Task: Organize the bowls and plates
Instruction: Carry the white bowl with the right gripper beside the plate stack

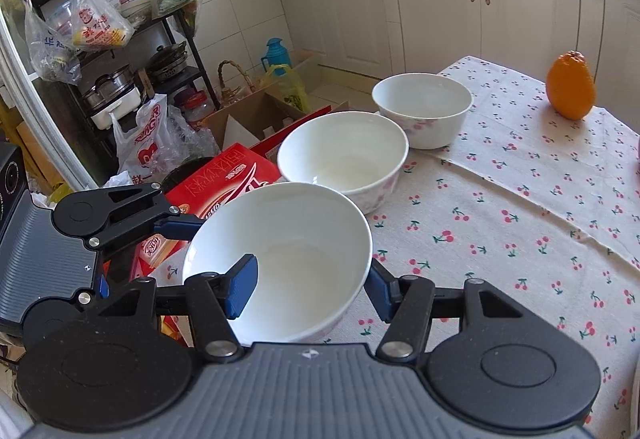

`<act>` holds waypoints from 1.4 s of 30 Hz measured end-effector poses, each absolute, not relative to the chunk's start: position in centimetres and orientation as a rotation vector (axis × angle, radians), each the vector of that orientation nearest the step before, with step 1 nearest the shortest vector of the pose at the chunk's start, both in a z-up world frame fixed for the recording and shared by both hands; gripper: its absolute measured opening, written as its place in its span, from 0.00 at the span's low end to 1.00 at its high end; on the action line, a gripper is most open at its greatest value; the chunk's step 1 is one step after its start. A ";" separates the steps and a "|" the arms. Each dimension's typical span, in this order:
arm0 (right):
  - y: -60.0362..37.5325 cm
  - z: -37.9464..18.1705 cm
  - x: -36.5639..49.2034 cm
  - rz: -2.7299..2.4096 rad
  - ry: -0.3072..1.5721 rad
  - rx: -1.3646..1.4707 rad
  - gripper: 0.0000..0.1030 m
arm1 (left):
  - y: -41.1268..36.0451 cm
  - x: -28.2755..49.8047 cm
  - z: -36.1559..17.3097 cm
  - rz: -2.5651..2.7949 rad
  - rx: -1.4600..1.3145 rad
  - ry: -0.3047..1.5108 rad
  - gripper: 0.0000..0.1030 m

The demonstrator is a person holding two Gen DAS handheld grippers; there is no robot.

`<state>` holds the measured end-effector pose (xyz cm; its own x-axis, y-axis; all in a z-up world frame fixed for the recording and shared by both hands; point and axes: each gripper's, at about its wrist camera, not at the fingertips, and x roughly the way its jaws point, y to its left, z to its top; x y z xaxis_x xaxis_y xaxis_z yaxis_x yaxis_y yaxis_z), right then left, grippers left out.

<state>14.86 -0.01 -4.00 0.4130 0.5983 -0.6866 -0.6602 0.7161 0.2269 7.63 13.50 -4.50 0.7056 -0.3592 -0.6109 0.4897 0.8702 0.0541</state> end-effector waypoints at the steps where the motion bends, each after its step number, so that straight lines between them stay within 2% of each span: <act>1: -0.5 -3.9 14.8 0.781 0.827 -0.079 0.62 | 13.1 7.7 -4.5 -0.488 0.222 0.627 0.82; 21: -8.4 -4.7 14.1 0.579 0.823 -0.010 0.63 | 6.6 10.3 -5.4 -0.661 0.265 0.619 0.82; 42: -10.3 -5.7 14.4 0.534 0.843 0.019 0.64 | 4.6 11.6 -6.4 -0.693 0.270 0.640 0.82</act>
<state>14.41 -10.30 -5.69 0.5422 0.4571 -0.7050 -0.4425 0.8686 0.2229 11.56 4.61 -6.42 0.5897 -0.5070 -0.6286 0.6666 0.7451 0.0243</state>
